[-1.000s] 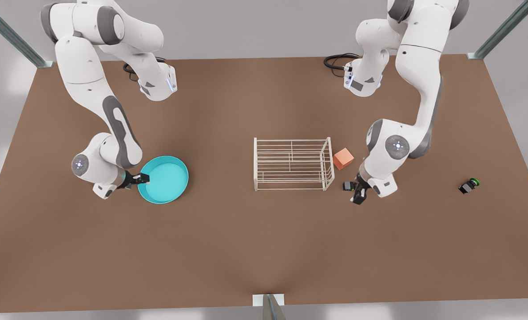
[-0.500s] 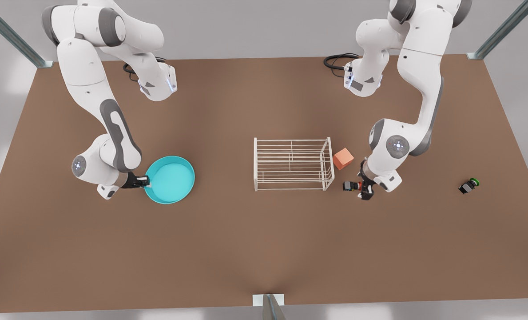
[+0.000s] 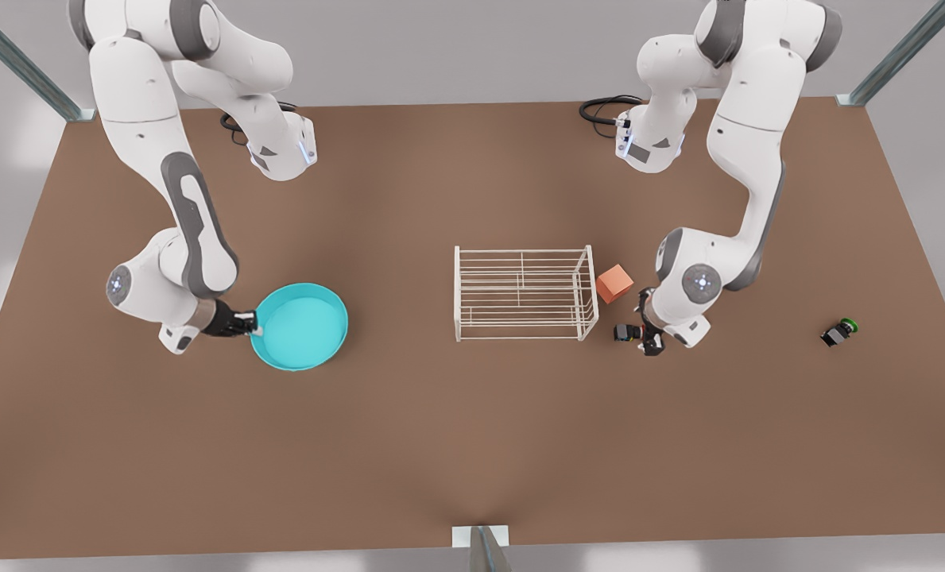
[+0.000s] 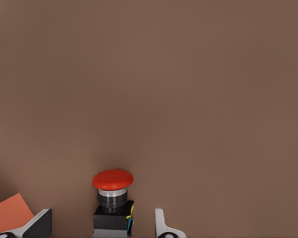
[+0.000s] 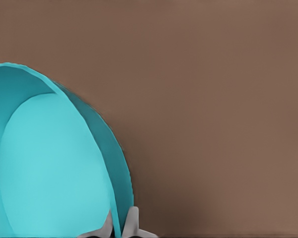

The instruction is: Place the plate on the shelf with right arm and place the red button switch in the plate with left arm

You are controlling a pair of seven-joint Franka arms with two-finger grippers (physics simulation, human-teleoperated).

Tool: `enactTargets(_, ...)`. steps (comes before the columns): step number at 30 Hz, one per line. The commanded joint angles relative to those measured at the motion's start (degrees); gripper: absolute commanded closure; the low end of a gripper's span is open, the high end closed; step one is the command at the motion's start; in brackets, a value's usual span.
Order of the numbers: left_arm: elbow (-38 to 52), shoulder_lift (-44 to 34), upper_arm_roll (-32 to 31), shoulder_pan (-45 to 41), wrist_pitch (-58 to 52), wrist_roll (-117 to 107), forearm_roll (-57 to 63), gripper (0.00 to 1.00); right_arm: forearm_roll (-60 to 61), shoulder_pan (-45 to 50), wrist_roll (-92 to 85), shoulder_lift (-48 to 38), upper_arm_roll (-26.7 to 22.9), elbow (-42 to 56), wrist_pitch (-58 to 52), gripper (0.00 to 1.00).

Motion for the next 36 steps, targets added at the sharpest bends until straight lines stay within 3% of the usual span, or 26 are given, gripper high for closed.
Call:
enactTargets(1, -0.1, 0.4, 0.0, 0.0, 0.1, -3.8, 0.1, 0.0, -0.9, 0.0, 4.3, -2.1, -0.1, 0.0, -6.7, 0.87)
enactTargets(11, -1.9, 2.3, 0.0, -1.0, 7.0, -4.3, 0.0, 0.0, -1.2, 9.4, 18.4, -8.7, -1.9, 5.3, -15.2, 0.86)
enactTargets(22, -1.5, 3.2, -0.1, -1.2, 8.5, -4.7, 0.0, 0.02, -3.7, 26.3, 52.5, -10.4, -2.0, 14.1, -17.5, 0.85)
enactTargets(30, -1.4, 4.0, -0.1, -1.8, 9.5, -5.6, 0.0, 0.07, -6.4, 37.4, 78.7, 1.5, -1.3, 31.0, -17.5, 0.85)
enactTargets(36, -0.5, 4.7, 0.0, -1.8, 9.6, -5.9, 0.1, 0.1, -9.6, 42.2, 91.4, 7.3, -1.2, 37.8, -17.5, 0.85)
